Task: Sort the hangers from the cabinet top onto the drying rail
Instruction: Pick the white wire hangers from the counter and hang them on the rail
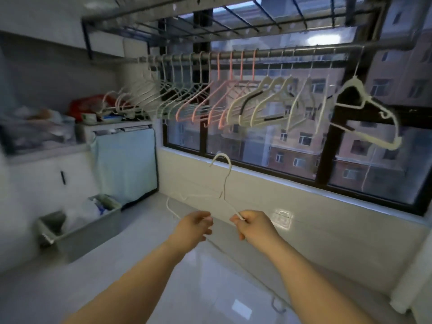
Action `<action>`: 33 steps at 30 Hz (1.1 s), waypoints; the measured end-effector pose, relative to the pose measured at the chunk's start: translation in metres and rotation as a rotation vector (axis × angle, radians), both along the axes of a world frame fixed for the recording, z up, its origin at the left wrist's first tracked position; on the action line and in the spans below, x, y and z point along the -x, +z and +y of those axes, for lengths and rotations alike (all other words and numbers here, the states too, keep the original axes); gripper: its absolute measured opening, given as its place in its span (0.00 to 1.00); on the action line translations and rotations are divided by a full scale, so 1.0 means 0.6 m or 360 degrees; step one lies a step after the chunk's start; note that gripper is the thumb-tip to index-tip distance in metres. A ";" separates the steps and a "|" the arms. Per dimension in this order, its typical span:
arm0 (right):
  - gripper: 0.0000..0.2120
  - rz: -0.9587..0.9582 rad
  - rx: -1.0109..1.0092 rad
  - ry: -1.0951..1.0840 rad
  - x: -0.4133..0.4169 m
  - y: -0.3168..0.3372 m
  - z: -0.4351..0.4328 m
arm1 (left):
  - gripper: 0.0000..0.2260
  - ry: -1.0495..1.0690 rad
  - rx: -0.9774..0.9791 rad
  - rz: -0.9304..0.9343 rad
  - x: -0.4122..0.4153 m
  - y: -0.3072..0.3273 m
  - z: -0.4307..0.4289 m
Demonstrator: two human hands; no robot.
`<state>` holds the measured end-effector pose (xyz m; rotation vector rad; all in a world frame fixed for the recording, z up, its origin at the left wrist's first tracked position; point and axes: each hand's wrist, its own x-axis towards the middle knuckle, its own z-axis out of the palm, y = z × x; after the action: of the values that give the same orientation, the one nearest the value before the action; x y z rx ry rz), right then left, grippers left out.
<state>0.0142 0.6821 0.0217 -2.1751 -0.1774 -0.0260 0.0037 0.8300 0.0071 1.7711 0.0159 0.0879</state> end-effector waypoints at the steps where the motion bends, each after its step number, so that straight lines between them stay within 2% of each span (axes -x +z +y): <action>1: 0.20 -0.0014 -0.0025 0.0026 -0.004 0.006 0.037 | 0.15 0.0041 0.0021 -0.0005 -0.006 0.008 0.032; 4: 0.20 -0.0039 -0.0028 0.0176 -0.020 0.018 0.147 | 0.14 0.0107 0.0181 0.0000 -0.025 0.027 0.125; 6: 0.20 -0.0052 0.0034 0.0310 -0.033 0.021 0.219 | 0.09 0.0124 0.0420 0.0023 -0.040 0.037 0.187; 8: 0.22 -0.0088 0.0087 0.0397 -0.052 0.023 0.288 | 0.08 0.0143 0.0666 0.0001 -0.057 0.044 0.247; 13: 0.23 -0.0119 0.0072 0.0591 -0.127 0.032 0.453 | 0.10 0.0361 0.0870 -0.0118 -0.111 0.059 0.403; 19: 0.18 -0.0135 0.0058 0.0848 -0.263 0.055 0.658 | 0.09 0.0564 0.0757 -0.0204 -0.219 0.088 0.610; 25: 0.15 -0.0132 0.0137 0.1033 -0.439 0.134 0.850 | 0.09 0.0727 0.0686 -0.0280 -0.384 0.141 0.795; 29: 0.02 -0.0153 0.0048 0.0976 -0.536 0.160 0.949 | 0.11 0.0827 0.0545 -0.0277 -0.490 0.152 0.889; 33: 0.09 -0.0255 0.0053 0.0755 -0.631 0.181 1.018 | 0.10 0.0721 0.0179 -0.0363 -0.601 0.171 0.990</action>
<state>0.3930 1.2930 0.1301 -2.1128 -0.7840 0.0723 0.3645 1.4243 0.1096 1.6089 0.2523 0.6042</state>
